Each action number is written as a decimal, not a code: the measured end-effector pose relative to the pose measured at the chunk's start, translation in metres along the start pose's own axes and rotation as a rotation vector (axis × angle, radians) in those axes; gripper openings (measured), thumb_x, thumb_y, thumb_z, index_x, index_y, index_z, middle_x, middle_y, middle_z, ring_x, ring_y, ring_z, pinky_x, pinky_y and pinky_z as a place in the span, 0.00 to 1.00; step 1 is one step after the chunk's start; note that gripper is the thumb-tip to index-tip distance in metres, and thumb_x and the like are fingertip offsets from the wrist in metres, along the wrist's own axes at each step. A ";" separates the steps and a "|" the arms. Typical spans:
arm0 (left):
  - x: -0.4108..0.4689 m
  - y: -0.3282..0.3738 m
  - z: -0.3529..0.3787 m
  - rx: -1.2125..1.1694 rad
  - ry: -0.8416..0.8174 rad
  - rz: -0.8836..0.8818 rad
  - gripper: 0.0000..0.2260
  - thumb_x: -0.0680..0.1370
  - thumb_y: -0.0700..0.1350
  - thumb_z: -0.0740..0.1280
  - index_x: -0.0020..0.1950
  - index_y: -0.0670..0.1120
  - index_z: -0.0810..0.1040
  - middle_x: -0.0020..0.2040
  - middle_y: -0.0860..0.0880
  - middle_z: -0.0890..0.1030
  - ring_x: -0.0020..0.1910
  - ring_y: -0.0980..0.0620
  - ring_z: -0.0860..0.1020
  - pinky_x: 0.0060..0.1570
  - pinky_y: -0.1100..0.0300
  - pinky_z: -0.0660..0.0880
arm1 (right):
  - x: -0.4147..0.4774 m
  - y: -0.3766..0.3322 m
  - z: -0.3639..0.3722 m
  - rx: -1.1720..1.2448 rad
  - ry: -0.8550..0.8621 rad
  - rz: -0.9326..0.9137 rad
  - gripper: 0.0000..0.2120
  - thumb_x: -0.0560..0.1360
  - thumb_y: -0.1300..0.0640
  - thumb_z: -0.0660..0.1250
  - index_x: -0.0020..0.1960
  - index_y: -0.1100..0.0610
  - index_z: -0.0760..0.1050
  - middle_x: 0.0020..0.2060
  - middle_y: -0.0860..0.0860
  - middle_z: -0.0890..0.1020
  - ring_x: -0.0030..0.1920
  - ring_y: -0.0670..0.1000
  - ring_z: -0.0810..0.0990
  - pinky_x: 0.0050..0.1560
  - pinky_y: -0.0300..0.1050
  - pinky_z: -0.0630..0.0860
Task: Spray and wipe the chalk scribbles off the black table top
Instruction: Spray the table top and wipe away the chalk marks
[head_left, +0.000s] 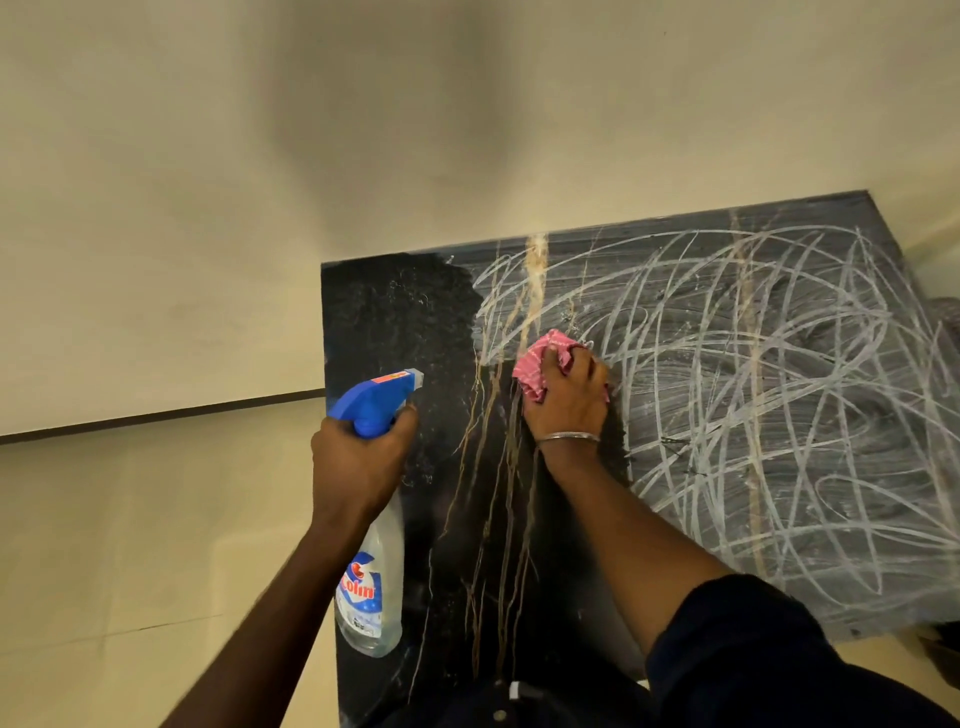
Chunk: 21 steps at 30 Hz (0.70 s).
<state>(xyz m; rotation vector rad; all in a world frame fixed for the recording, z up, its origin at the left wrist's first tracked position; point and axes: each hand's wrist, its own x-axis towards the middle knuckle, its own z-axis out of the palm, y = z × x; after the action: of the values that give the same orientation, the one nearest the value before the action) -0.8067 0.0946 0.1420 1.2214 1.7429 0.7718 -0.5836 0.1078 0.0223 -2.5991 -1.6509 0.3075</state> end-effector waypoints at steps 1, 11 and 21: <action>0.000 -0.001 0.000 -0.008 0.000 -0.008 0.07 0.77 0.44 0.70 0.50 0.42 0.77 0.36 0.39 0.79 0.33 0.46 0.78 0.34 0.61 0.77 | -0.001 -0.013 0.002 -0.014 -0.004 -0.007 0.36 0.69 0.41 0.69 0.72 0.51 0.63 0.66 0.60 0.65 0.64 0.64 0.65 0.55 0.59 0.75; 0.009 -0.003 -0.003 -0.002 0.025 -0.028 0.07 0.76 0.44 0.71 0.49 0.42 0.77 0.34 0.39 0.79 0.32 0.43 0.78 0.35 0.56 0.77 | 0.003 -0.062 0.007 -0.004 -0.101 -0.466 0.34 0.70 0.43 0.70 0.73 0.48 0.65 0.68 0.57 0.67 0.63 0.61 0.66 0.55 0.57 0.77; 0.021 -0.002 -0.001 -0.027 0.015 -0.013 0.06 0.77 0.42 0.70 0.49 0.40 0.77 0.34 0.38 0.79 0.29 0.49 0.77 0.28 0.72 0.73 | 0.038 -0.027 -0.008 -0.040 0.018 0.088 0.36 0.70 0.42 0.70 0.73 0.51 0.62 0.66 0.60 0.65 0.64 0.63 0.64 0.54 0.57 0.74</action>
<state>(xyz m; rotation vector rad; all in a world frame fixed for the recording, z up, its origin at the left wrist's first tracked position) -0.8123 0.1135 0.1344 1.1884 1.7450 0.7963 -0.5906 0.1545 0.0284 -2.7001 -1.5565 0.2572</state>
